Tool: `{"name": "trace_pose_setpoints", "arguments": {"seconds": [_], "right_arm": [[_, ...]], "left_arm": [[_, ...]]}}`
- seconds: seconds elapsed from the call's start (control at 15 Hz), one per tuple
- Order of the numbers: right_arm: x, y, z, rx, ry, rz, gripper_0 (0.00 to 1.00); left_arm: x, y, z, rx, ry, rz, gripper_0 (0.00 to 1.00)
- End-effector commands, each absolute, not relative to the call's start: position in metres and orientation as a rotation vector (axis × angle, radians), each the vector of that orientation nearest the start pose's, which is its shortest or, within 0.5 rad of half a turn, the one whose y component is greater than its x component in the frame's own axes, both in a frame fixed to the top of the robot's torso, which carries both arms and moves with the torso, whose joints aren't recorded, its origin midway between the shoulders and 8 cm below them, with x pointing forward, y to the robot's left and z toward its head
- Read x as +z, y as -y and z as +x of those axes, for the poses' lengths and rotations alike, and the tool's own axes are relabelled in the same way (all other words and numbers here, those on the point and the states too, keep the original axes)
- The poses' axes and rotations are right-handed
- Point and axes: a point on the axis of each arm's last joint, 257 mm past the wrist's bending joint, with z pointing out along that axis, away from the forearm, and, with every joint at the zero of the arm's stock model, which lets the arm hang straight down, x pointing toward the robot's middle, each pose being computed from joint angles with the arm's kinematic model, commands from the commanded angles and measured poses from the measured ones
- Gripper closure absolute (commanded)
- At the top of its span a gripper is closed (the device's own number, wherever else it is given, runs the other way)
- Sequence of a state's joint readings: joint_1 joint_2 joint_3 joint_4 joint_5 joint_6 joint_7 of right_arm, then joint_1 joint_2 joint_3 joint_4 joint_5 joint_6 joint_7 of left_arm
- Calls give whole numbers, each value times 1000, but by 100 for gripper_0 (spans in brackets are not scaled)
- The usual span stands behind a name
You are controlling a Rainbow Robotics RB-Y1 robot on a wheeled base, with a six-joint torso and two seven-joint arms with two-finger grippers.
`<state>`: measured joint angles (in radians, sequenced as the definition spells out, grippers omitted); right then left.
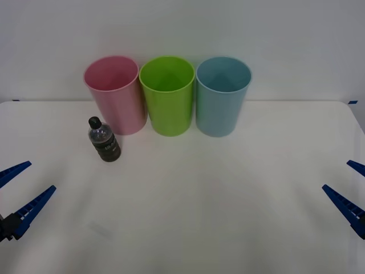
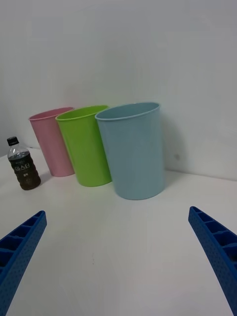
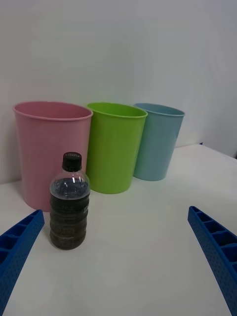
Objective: Grasp the object on the table and drop it into the matching bin: aluminum can to the light blue bin, PET bottle to the pink bin.
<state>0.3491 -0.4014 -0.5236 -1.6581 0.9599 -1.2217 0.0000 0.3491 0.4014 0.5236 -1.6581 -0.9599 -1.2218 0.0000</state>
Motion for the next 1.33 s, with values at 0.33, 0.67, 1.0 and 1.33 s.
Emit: {"name": "trace_pose_setpoints", "arguments": {"seconds": [0.33,0.67,1.0,1.33], "right_arm": [[-169,330,342,567,-1441,-465,0],[-169,330,342,567,-1441,-465,0],[-169,330,342,567,-1441,-465,0],[-169,330,342,567,-1441,-465,0]], "left_arm": [[-168,-310,343,-618,-1413,453,0],[-177,-321,346,-581,-1441,424,0],[-201,-350,352,-479,-1512,324,0],[-230,-344,378,-403,-1579,336,0]]}}
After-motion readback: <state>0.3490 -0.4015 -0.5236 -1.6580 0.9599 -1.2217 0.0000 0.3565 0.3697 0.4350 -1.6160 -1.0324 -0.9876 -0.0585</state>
